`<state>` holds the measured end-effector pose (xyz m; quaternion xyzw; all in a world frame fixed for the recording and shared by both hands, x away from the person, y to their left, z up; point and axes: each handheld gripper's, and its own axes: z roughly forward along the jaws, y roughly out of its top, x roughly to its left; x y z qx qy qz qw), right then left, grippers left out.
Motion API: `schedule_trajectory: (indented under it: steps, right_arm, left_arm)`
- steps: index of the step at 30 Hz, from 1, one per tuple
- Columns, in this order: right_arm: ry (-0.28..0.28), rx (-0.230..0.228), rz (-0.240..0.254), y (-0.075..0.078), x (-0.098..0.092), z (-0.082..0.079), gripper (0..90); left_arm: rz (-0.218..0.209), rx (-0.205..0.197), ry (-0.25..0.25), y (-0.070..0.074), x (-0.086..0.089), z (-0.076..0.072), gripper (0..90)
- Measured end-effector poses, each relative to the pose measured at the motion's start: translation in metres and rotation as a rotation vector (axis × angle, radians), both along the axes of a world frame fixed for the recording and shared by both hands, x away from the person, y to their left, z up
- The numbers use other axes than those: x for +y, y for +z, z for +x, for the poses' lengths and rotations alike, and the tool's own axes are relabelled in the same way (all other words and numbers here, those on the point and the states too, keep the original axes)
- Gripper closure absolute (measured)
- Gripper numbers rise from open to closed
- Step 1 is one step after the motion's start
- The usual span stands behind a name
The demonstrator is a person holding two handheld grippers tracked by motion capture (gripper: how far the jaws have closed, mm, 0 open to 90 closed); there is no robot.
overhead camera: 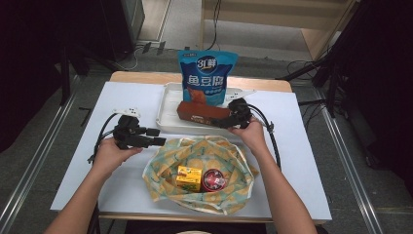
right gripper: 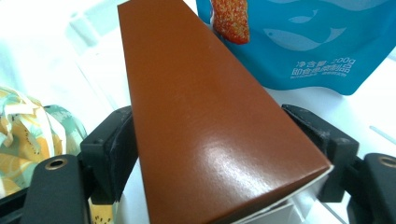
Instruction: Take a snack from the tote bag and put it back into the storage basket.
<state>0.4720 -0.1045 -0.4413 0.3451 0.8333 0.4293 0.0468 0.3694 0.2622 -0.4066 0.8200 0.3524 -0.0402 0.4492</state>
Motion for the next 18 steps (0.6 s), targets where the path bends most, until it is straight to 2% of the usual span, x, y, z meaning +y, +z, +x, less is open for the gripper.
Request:
schedule_trajectory:
  steps: [4,9,18]
  right_arm:
    - [-0.007,-0.015,-0.006,0.004,-0.002,-0.001,23.0]
    - [-0.021,-0.029,0.013,0.01,-0.007,-0.002,23.8]
    - [0.002,-0.057,0.002,0.021,-0.006,-0.013,29.5]
  left_arm:
    - [0.001,-0.001,0.005,0.0,0.0,0.0,40.1]
    - [0.001,0.0,0.001,0.0,0.0,0.0,40.1]
    - [0.0,-0.003,0.006,0.001,0.001,0.0,40.1]
